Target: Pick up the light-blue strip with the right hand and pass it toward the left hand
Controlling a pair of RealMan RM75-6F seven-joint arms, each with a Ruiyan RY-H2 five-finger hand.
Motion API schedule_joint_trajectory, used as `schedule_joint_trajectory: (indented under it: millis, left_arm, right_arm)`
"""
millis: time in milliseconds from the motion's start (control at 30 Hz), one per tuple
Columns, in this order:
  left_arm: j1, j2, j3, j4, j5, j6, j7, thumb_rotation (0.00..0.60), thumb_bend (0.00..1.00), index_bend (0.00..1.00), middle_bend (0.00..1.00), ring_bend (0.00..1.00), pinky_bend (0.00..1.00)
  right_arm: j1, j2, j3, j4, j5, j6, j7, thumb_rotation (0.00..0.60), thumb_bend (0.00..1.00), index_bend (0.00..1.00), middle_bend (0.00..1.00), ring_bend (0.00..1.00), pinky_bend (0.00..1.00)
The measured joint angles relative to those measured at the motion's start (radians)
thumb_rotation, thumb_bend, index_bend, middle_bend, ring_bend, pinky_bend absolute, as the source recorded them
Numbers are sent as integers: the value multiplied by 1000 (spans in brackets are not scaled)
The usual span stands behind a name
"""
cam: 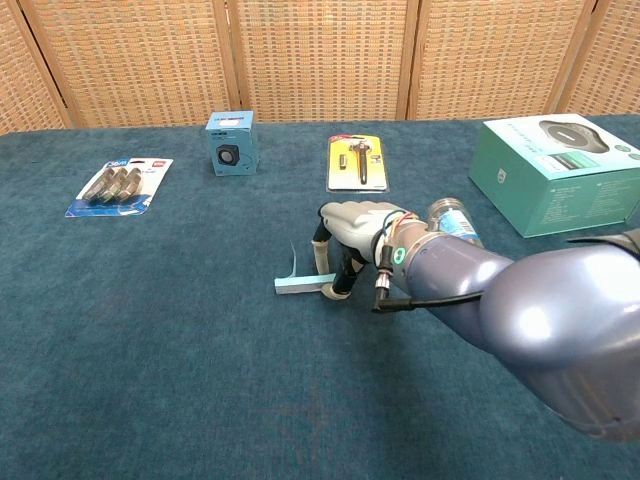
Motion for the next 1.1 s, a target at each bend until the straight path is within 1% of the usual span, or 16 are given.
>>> schedule_joint_trajectory:
  millis: [300,500,533,567,600,633,667,700,733,767,800,900,1000,1100]
  left_arm:
    - [-2,0,2,0,2,-3,0,600,0,0,0,0,0]
    - [-10,5,1,3,17,-8,-12,600,0,0,0,0,0]
    - [-14,10,0,3,24,-8,-12,600,0,0,18,9,0]
    - [-20,17,-2,4,37,-7,-11,600,0,0,120,89,8]
    - [-25,22,-5,5,48,-5,-11,600,0,0,297,246,68]
    - [-30,26,-8,7,59,-2,-10,600,0,0,437,375,135]
    - [-39,31,-12,11,77,1,-10,600,0,0,625,568,280]
    - [-47,35,-15,16,93,2,-11,600,0,1,739,702,458]
    - [-57,38,-17,21,111,2,-14,600,0,14,788,763,570]
    - [-73,43,-20,31,141,1,-21,600,0,55,841,830,718]
    - [-88,46,-22,41,168,-1,-29,600,0,119,882,879,832]
    - [-156,57,-27,84,271,-16,-74,600,11,295,942,940,977]
    - [-248,67,-30,124,371,-55,-116,600,26,384,970,965,1000]
    - [-334,75,-33,139,423,-126,-115,600,24,439,979,974,1000]
  right_arm:
    - [-9,19,4,-32,-5,-2,8,600,485,592,0,0,0]
    - [-26,64,5,-115,-34,2,30,600,504,601,0,0,0]
    - [-30,76,4,-137,-43,3,34,600,503,601,0,0,0]
    - [-36,96,2,-171,-54,5,38,600,503,601,0,0,0]
    - [-40,112,0,-198,-63,7,42,600,504,601,0,0,0]
    - [-45,129,-3,-226,-71,8,45,600,504,601,0,0,0]
    - [-51,152,-6,-263,-82,11,48,600,505,601,0,0,0]
    - [-56,169,-8,-291,-89,13,51,600,505,601,0,0,0]
    - [-60,185,-11,-317,-97,15,53,600,504,601,0,0,0]
    - [-65,204,-15,-352,-106,20,55,600,503,601,0,0,0]
    - [-69,218,-19,-377,-112,23,56,600,503,601,0,0,0]
    - [-78,261,-31,-450,-131,40,53,600,504,601,0,0,0]
    - [-78,283,-40,-502,-142,61,39,600,504,601,0,0,0]
    - [-74,297,-44,-547,-147,81,24,600,504,601,0,0,0]
